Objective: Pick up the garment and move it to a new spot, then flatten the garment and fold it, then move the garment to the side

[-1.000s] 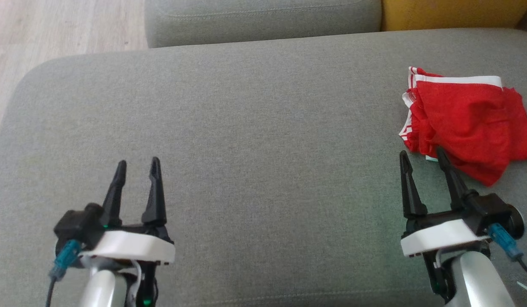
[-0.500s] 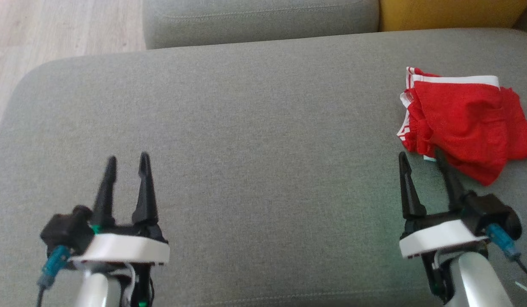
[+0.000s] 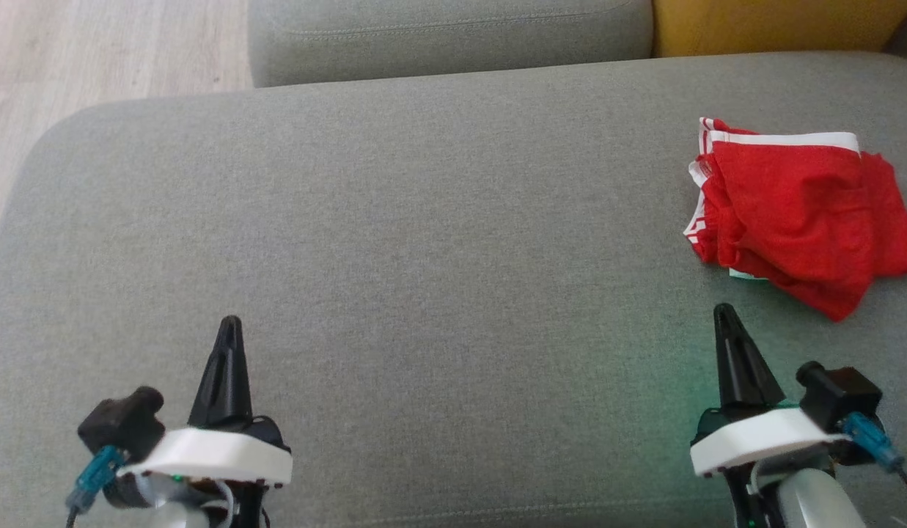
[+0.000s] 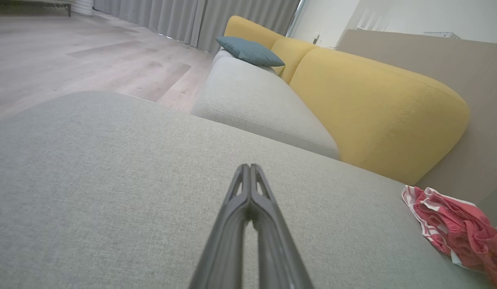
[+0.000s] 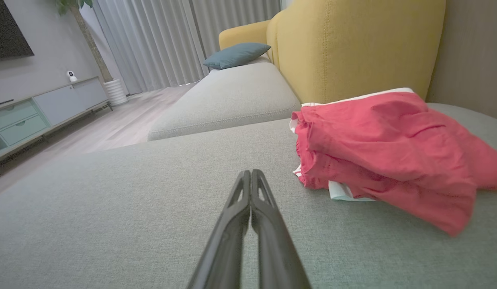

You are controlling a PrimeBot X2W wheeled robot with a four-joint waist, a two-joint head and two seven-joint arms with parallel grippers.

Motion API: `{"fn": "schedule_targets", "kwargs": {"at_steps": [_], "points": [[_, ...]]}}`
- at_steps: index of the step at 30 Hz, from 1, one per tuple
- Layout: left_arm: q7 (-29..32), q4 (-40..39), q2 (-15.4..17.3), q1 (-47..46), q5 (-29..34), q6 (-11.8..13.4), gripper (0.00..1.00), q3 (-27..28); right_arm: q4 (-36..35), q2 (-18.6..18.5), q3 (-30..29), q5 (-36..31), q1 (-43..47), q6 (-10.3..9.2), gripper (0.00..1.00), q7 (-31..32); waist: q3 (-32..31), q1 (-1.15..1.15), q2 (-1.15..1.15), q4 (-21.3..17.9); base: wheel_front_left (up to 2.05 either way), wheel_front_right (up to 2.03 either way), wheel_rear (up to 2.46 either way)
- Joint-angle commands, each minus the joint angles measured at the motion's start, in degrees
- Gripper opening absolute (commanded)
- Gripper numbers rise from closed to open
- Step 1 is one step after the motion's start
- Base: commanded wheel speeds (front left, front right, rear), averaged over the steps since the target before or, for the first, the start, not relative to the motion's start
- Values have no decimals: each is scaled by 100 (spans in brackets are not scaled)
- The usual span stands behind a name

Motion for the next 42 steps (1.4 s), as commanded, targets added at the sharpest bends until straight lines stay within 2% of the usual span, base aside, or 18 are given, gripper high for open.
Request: {"fn": "schedule_targets", "kwargs": {"at_steps": [1, 42], "points": [[19, -147, 48, -239, -144, -58, 0, 65, -190, -47, -16, 185, -256, 2, 0, 19, -3, 0, 0, 1, 0, 0, 0], [603, 177, 145, -447, -2618, -304, 0, 374, -216, -128, -188, 3108, -311, 8, 0, 560, -110, 0, 0, 49, 0, 0, 0]]}}
